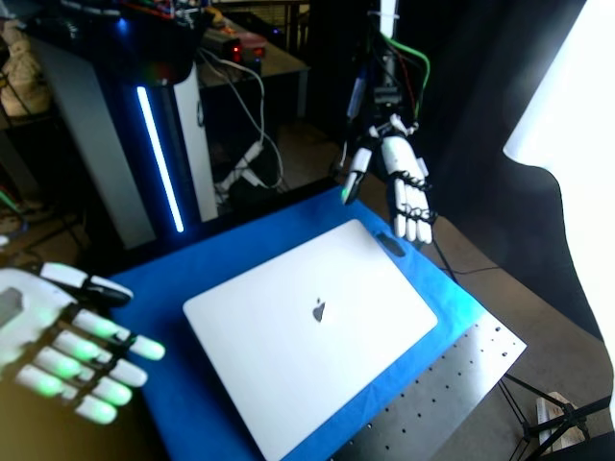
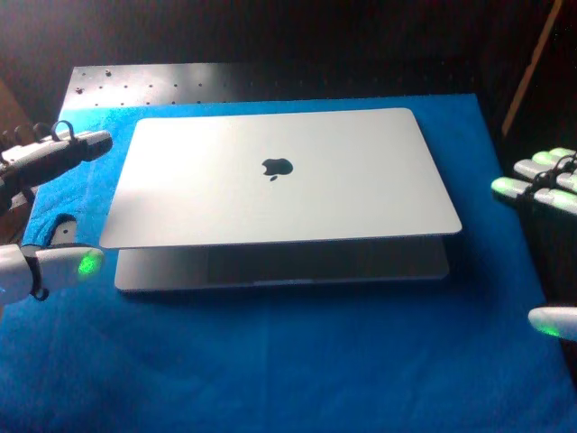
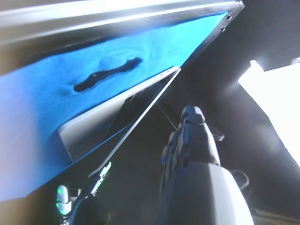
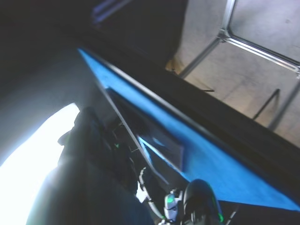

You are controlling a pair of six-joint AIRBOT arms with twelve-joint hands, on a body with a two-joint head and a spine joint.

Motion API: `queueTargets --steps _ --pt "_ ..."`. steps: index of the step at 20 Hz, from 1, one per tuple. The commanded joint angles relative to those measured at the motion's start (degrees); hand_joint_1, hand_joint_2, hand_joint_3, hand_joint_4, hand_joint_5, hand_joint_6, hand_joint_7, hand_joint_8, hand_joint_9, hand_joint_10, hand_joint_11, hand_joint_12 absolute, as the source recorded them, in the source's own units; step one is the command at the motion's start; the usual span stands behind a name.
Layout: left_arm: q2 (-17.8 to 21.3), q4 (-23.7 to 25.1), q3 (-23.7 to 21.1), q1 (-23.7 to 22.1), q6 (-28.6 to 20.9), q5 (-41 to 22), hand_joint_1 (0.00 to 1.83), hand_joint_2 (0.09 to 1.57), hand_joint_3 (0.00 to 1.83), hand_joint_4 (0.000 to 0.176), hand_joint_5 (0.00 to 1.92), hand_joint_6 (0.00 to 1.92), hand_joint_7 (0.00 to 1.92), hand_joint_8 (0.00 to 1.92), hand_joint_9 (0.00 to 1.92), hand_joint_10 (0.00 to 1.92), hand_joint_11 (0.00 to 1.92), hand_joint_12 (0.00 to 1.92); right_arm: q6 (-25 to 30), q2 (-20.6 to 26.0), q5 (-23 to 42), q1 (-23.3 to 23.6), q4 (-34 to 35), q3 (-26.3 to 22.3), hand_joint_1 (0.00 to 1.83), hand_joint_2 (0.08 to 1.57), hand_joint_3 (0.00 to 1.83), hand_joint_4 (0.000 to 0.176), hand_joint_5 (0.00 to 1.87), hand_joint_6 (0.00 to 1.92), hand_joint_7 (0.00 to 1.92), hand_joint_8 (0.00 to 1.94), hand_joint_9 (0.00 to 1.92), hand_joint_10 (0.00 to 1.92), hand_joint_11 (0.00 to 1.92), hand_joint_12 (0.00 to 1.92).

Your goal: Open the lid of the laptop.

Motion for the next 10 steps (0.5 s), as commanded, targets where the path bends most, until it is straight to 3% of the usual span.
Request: queueTargets --steps 1,2,3,5,6,7,8,10 --pt "-0.4 -0.7 0.4 -0.5 -0.4 -6.3 0.60 0.92 0.00 0.176 0.00 0.00 0.00 0.00 0.00 0.00 0.00 0.00 0.3 -0.2 6.2 0.6 0.4 0.2 0.00 1.25 0.01 0.094 0.12 0.00 0.10 0.00 0.00 0.00 0.01 0.00" --pt "-0.4 -0.6 0.4 -0.5 -0.4 -6.3 0.59 0.92 0.00 0.176 0.00 0.00 0.00 0.00 0.00 0.00 0.00 0.00 0.3 -0.3 6.0 0.6 0.3 0.2 0.00 1.23 0.00 0.102 0.11 0.00 0.10 0.00 0.00 0.00 0.02 0.01" --pt "-0.5 -0.6 0.4 -0.5 -0.4 -6.3 0.57 0.90 0.00 0.176 0.00 0.00 0.00 0.00 0.00 0.00 0.00 0.00 0.3 -0.5 5.6 0.7 0.0 0.3 0.00 1.21 0.00 0.099 0.10 0.00 0.08 0.00 0.00 0.00 0.03 0.01" --pt "-0.5 -0.6 0.3 -0.5 -0.4 -6.3 0.56 0.89 0.00 0.176 0.00 0.00 0.00 0.00 0.00 0.00 0.00 0.00 0.3 -0.9 3.9 1.4 -1.0 0.4 0.00 1.21 0.00 0.082 0.06 0.00 0.02 0.00 0.00 0.00 0.00 0.00" --pt "-0.6 -0.6 0.2 -0.5 -0.4 -6.3 0.35 0.96 0.02 0.176 0.00 0.00 0.00 0.00 0.00 0.00 0.00 0.00 0.3 -1.7 1.0 3.2 -3.0 1.0 0.00 1.23 0.00 0.054 0.05 0.00 0.00 0.00 0.00 0.00 0.00 0.00" --pt "-0.7 -0.6 0.2 -0.5 -0.4 -6.2 0.32 0.98 0.02 0.172 0.00 0.00 0.00 0.00 0.00 0.00 0.00 0.00 0.3 -1.9 0.5 3.5 -3.4 1.1 0.00 1.23 0.00 0.053 0.05 0.00 0.00 0.00 0.00 0.00 0.00 0.00" --pt "-0.8 -0.5 0.3 -0.5 -0.4 -5.9 0.31 0.99 0.02 0.176 0.00 0.00 0.00 0.00 0.00 0.00 0.00 0.00 0.3 -2.2 0.1 3.8 -4.0 1.2 0.00 1.23 0.00 0.069 0.05 0.00 0.00 0.00 0.00 0.00 0.02 0.01" --pt "-1.1 -0.3 0.5 -0.5 -0.8 -5.7 0.31 1.01 0.02 0.176 0.00 0.00 0.00 0.00 0.00 0.00 0.00 0.00 0.3 -2.7 0.0 4.1 -4.5 1.3 0.00 1.22 0.00 0.070 0.02 0.00 0.00 0.00 0.00 0.00 0.01 0.01"
